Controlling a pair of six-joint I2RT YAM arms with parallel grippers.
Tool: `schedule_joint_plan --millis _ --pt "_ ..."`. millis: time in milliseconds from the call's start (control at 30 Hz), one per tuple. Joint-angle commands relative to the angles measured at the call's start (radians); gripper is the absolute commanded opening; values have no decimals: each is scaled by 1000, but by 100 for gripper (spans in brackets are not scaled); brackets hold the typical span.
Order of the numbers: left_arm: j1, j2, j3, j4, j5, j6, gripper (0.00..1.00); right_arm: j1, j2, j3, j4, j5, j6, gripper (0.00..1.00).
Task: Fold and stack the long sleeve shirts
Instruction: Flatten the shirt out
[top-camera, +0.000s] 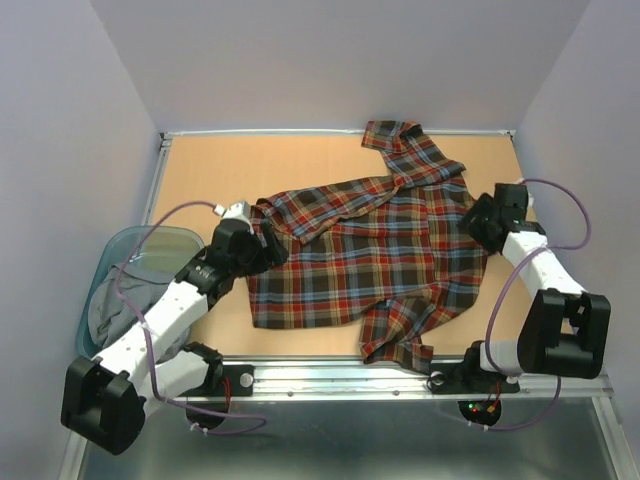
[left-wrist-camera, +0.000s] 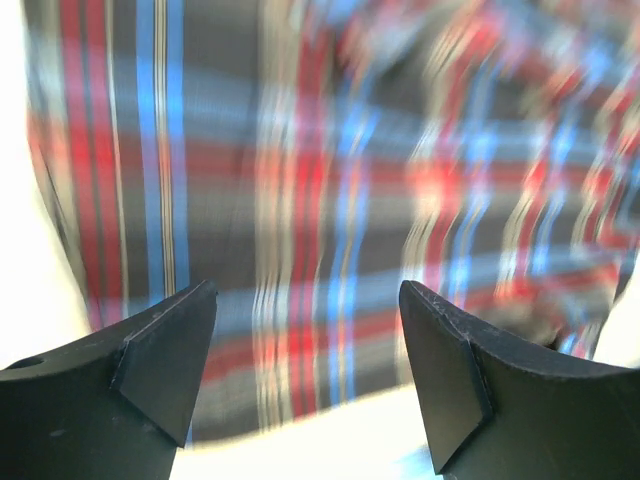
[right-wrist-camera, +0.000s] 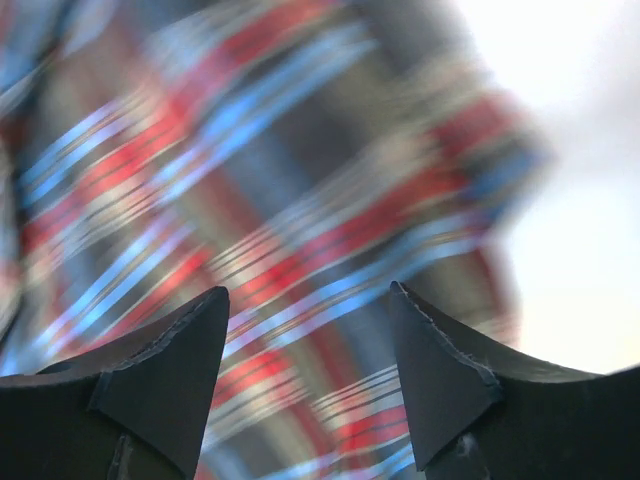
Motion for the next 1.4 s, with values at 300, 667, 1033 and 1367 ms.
schedule_joint_plan --millis 300,667,1033,1367 --pt "-119 473 409 222 -192 670 78 342 -57 -2 -37 -152 -79 78" --pt "-122 809 630 229 -48 851 63 344 -51 -13 -81 -147 -76 78" --pt "-125 913 680 119 70 894 64 344 -16 25 -132 -78 -132 79" --pt "-126 935 677 108 -22 908 43 344 24 28 -131 -89 -152 79"
